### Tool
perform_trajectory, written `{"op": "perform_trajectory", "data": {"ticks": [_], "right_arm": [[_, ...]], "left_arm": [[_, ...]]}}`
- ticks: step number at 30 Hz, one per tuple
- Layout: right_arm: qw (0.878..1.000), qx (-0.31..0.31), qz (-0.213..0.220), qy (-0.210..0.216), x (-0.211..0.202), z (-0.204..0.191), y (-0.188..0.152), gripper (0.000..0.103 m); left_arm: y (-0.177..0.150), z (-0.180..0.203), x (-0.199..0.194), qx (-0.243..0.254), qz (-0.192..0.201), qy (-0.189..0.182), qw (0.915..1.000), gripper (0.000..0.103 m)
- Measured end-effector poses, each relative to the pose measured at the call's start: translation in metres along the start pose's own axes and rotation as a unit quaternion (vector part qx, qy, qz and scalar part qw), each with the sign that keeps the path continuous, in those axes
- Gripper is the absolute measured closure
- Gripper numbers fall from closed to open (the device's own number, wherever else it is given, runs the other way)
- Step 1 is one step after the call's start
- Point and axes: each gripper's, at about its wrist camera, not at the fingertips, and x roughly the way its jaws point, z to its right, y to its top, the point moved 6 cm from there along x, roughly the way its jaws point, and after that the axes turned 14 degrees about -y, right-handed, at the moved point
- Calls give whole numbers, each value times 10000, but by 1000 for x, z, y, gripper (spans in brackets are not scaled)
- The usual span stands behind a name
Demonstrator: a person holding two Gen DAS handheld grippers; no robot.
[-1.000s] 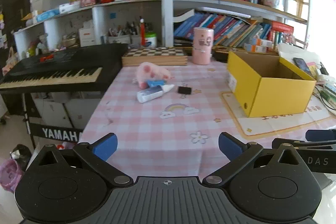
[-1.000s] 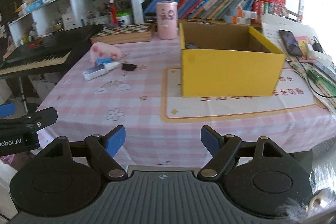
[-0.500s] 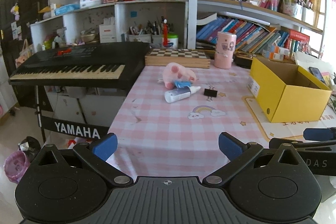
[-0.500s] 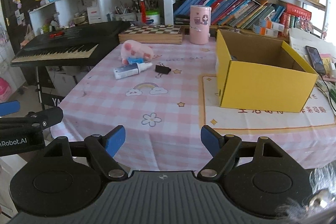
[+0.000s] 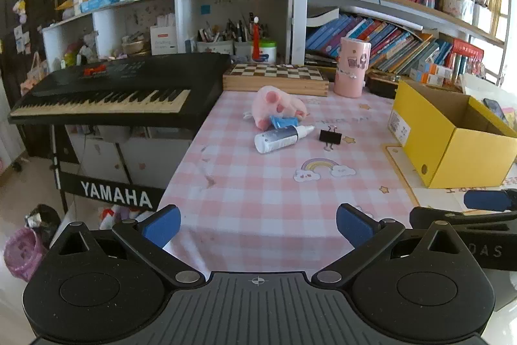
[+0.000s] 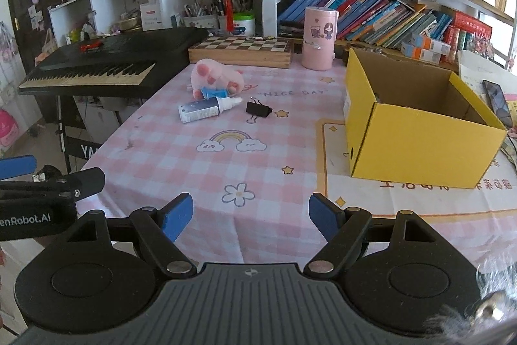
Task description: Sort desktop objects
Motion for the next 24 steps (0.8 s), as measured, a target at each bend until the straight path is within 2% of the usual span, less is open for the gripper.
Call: {"op": "perform_trajectory", "data": {"ticks": [4,10,24], "right_arm": [[9999,0,-97,126,24,-5,13,25],[9995,-139,-95,260,56,-12,37,26],[9992,-74,-294,279,127,-1,78,27]], "left_arm": [[10,-7,15,11,-33,142,9999,0],[25,-14,46,-98,-164,161,9997,0],[63,-23,115,-210,-311,175,9991,0]]}}
